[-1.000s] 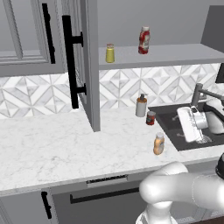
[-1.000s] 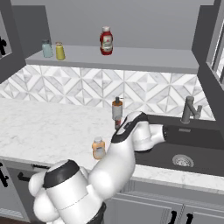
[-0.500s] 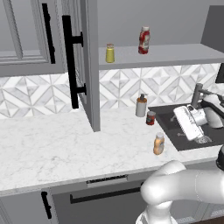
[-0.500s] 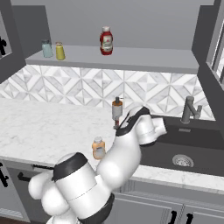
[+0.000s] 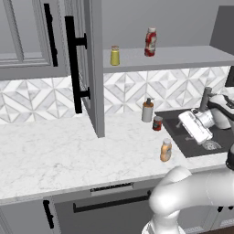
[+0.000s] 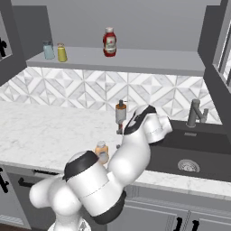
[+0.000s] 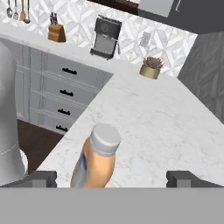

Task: Put the shaker and condiment bottle from the counter next to their counterparts in the cabinet.

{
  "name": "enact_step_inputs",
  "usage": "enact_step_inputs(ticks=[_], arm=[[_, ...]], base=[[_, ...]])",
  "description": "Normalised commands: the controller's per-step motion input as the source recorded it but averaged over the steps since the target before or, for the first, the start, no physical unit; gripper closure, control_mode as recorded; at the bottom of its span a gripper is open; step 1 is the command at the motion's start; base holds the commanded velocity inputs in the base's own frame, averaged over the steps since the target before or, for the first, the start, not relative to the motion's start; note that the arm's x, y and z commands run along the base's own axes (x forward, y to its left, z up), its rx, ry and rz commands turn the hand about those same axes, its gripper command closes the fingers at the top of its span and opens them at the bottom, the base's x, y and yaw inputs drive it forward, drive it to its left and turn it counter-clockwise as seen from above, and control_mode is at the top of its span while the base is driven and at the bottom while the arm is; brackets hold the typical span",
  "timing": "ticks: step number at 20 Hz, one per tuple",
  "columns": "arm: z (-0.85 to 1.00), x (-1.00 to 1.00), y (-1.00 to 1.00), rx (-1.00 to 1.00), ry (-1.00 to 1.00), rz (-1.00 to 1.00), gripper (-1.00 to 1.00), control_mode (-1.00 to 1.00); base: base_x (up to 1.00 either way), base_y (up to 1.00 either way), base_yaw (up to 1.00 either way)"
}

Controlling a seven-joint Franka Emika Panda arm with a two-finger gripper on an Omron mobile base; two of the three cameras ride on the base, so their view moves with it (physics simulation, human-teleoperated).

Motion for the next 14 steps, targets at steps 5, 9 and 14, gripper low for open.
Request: enact_step_inputs(ticks=[5, 9, 14], arm=[[0.0, -0.02, 0.12, 0.0, 0.17, 0.0, -1.0, -1.0], [0.0, -0.1, 0.1, 0.0, 0.07, 0.0, -1.0, -1.0], [-0.04, -0.19, 0.09, 0.0, 0.05, 0.01, -1.0, -1.0]], base=[[0.0, 0.0, 0.0], [0.0, 0.0, 0.0], [0.0, 0.0, 0.0]])
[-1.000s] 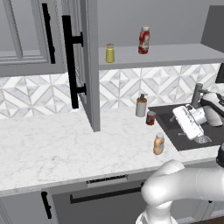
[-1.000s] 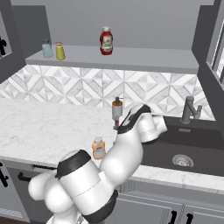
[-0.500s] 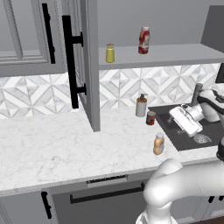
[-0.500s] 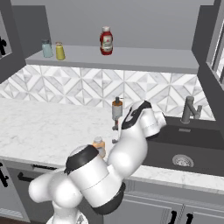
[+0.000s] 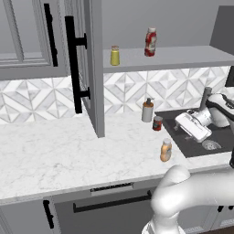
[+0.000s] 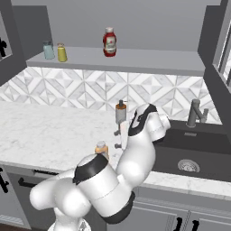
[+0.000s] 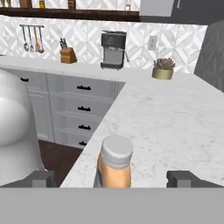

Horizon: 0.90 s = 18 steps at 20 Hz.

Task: Put the shaker and condiment bottle from the counter next to their counterparts in the cabinet.

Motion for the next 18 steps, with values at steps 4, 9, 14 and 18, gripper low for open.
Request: enact_step_inputs(ticks=[4, 9, 14, 18], arm=[[-0.17, -0.26, 0.07, 0.0, 0.0, 0.0, -1.0, -1.0], [-0.11, -0.06, 0.12, 0.0, 0.0, 0.0, -1.0, -1.0], [-0.1, 0.0, 0.26, 0.0, 0.0, 0.0, -1.0, -1.0], [-0.11, 0.01, 0.16, 0.0, 0.0, 0.0, -1.0, -1.0]], base=[[0.0, 0.0, 0.0], [0.0, 0.0, 0.0], [0.0, 0.0, 0.0], [0.0, 0.0, 0.0]])
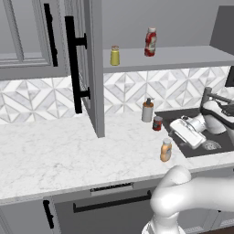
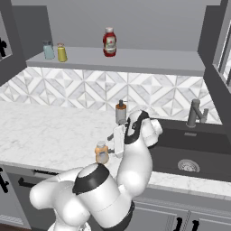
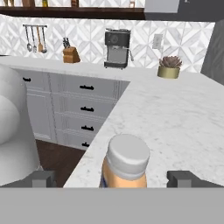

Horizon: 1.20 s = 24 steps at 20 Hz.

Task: Put the shaker and condiment bottle from the counter next to their counterparts in the cabinet.

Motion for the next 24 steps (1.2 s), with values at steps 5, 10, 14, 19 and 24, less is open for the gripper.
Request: enact_step_inputs(ticks=[5, 10, 14, 19, 24], arm=[[-0.31, 0.35, 0.0, 0.0, 0.0, 0.0, -1.0, -1.0], [-0.21, 0.07, 0.0, 0.0, 0.0, 0.0, -1.0, -1.0], [-0.11, 0.0, 0.01, 0.0, 0.0, 0.0, -1.0, -1.0], [-0.09, 0.0, 0.11, 0.0, 0.0, 0.0, -1.0, -1.0], [-0.02, 0.0, 0.28, 0.0, 0.0, 0.0, -1.0, -1.0]], base=[[0.0, 0.0, 0.0], [0.0, 0.0, 0.0], [0.0, 0.0, 0.0], [0.0, 0.0, 0.0], [0.0, 0.0, 0.0]])
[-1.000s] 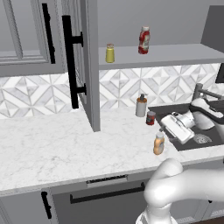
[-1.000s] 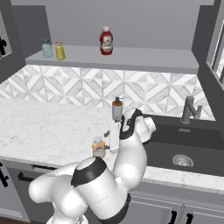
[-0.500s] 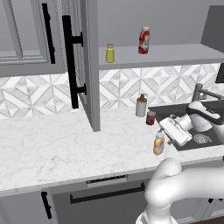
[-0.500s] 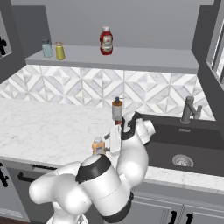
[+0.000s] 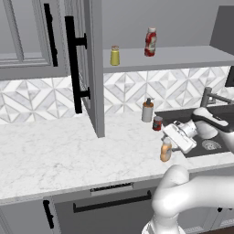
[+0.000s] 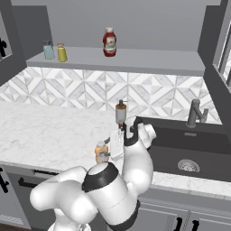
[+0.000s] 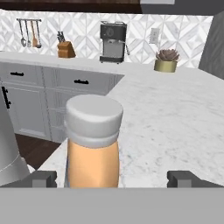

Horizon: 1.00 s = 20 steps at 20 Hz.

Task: Put the shaker and condiment bottle from the counter next to their counterparts in the cabinet.

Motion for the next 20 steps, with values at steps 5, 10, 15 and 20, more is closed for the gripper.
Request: enact_step_inputs(ticks=[5, 10, 15, 20], arm=[[-0.03, 0.0, 0.2, 0.0, 0.01, 0.0, 1.0, -1.0], [-0.16, 0.0, 0.06, 0.0, 0.06, 0.0, 1.0, -1.0], [0.02, 0.0, 0.0, 0.01, 0.04, 0.0, 1.0, -1.0], [0.34, -0.04, 0.0, 0.0, 0.0, -0.01, 1.0, -1.0]], base=[[0.0, 0.0, 0.0], [0.0, 0.0, 0.0], [0.0, 0.0, 0.0], [0.0, 0.0, 0.0]])
